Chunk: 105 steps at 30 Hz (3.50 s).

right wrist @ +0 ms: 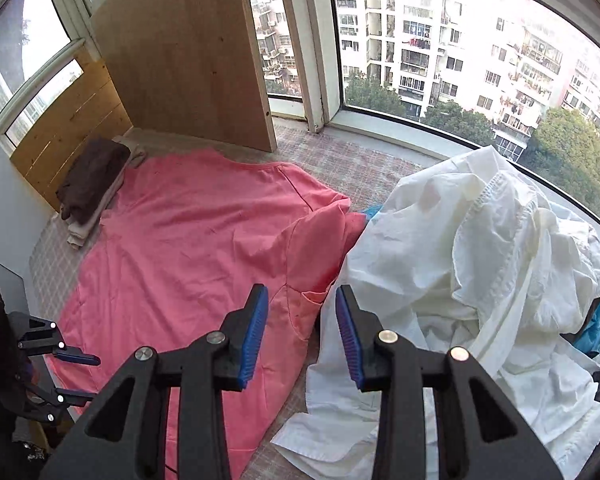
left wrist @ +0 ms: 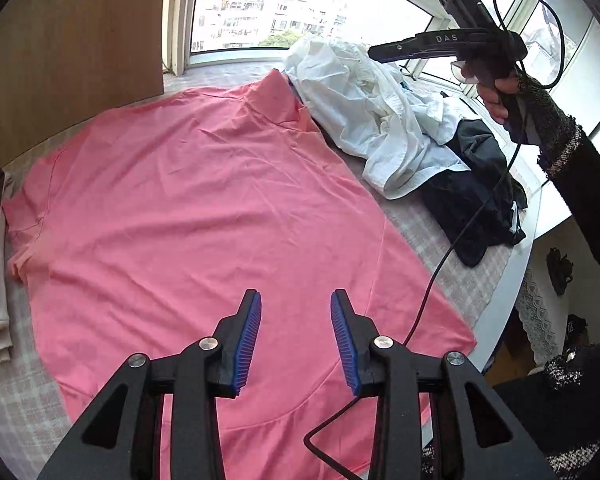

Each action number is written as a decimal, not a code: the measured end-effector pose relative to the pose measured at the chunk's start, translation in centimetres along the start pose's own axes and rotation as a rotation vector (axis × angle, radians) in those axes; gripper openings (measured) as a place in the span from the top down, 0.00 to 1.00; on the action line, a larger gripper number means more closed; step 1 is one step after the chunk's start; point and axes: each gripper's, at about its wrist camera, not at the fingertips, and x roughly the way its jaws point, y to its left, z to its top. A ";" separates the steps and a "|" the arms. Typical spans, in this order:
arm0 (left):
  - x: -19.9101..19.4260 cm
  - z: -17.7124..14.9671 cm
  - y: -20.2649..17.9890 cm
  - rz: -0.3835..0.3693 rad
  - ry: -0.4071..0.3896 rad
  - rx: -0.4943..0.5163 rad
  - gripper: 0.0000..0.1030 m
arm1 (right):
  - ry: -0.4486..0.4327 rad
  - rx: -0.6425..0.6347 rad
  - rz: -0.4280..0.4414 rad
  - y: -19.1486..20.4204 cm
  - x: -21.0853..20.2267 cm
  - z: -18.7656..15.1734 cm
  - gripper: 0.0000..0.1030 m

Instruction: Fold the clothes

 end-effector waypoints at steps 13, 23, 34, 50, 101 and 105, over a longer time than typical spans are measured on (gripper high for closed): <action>15.9 16.9 0.5 0.001 -0.001 -0.063 0.62 | 0.241 -0.076 0.005 -9.2 10.5 7.6 0.74; 19.3 17.2 2.3 -0.073 -0.037 -0.084 0.98 | 0.174 -0.100 0.223 -7.0 10.2 12.6 0.69; 16.0 15.3 2.4 -0.070 -0.097 -0.029 0.98 | 0.286 -0.157 0.346 -5.6 12.3 11.6 0.95; 16.0 15.1 -0.3 -0.188 -0.126 0.003 0.98 | 0.160 -0.083 0.275 -9.3 6.8 11.1 0.85; 13.9 16.8 -2.4 0.009 -0.083 0.231 0.57 | 0.190 -0.081 0.261 -8.3 6.7 8.7 0.70; 17.3 16.8 -3.8 0.081 -0.036 0.297 0.59 | 0.197 -0.100 0.277 -7.7 7.3 8.7 0.70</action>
